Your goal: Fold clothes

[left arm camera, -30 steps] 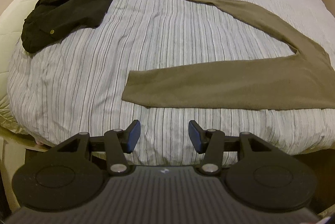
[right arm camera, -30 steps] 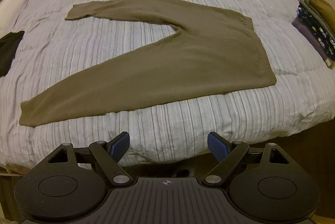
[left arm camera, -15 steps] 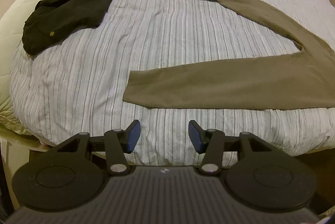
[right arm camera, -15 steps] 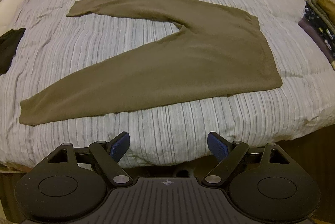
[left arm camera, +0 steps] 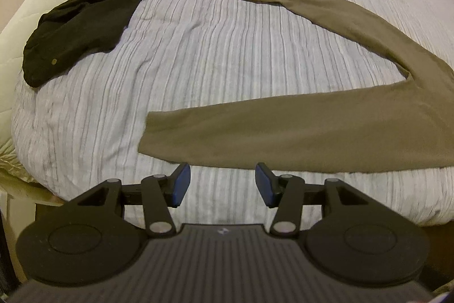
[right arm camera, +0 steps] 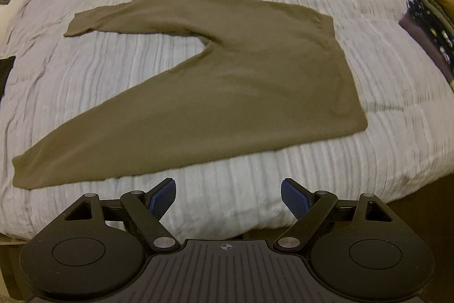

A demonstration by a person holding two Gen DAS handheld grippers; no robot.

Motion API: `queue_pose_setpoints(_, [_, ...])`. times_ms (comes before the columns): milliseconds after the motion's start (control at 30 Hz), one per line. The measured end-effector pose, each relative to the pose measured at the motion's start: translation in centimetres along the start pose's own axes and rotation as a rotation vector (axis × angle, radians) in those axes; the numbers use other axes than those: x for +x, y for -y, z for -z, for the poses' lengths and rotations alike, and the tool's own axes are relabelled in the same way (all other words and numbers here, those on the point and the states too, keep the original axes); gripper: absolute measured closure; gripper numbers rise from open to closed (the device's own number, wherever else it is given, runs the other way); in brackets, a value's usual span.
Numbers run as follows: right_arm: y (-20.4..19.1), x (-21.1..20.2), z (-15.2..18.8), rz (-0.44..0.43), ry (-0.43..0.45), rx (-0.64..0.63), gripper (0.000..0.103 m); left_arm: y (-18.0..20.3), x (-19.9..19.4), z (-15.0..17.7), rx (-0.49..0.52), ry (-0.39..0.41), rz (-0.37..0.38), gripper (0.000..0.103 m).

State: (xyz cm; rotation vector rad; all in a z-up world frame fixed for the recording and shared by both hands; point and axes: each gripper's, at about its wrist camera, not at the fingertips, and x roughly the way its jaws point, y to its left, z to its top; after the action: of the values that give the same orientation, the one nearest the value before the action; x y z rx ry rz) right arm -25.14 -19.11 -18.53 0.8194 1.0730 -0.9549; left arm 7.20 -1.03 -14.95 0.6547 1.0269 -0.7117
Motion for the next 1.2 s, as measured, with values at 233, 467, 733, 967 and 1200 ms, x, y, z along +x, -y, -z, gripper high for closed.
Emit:
queue_pose_setpoints(233, [3.3, 1.5, -4.8, -0.014, -0.013, -0.076, 0.019, 4.5, -0.1, -1.7, -0.066, -0.006, -0.035, 0.057])
queue_pose_setpoints(467, [6.2, 3.5, -8.3, -0.044, -0.047, -0.147, 0.019, 8.5, -0.7, -2.3, -0.106, -0.022, -0.078, 0.057])
queue_pose_setpoints(733, [11.3, 4.5, -10.3, -0.077, -0.014, -0.087, 0.019, 12.6, -0.6, -3.9, -0.021, -0.020, -0.102, 0.057])
queue_pose_setpoints(967, [18.4, 4.2, -10.0, -0.054, 0.055, 0.045, 0.019, 18.1, -0.5, -6.7, 0.119, 0.044, 0.033, 0.057])
queue_pose_setpoints(1200, [23.6, 4.2, -9.1, -0.026, 0.067, 0.173, 0.019, 21.8, 0.8, -10.1, 0.239, 0.095, 0.166, 0.057])
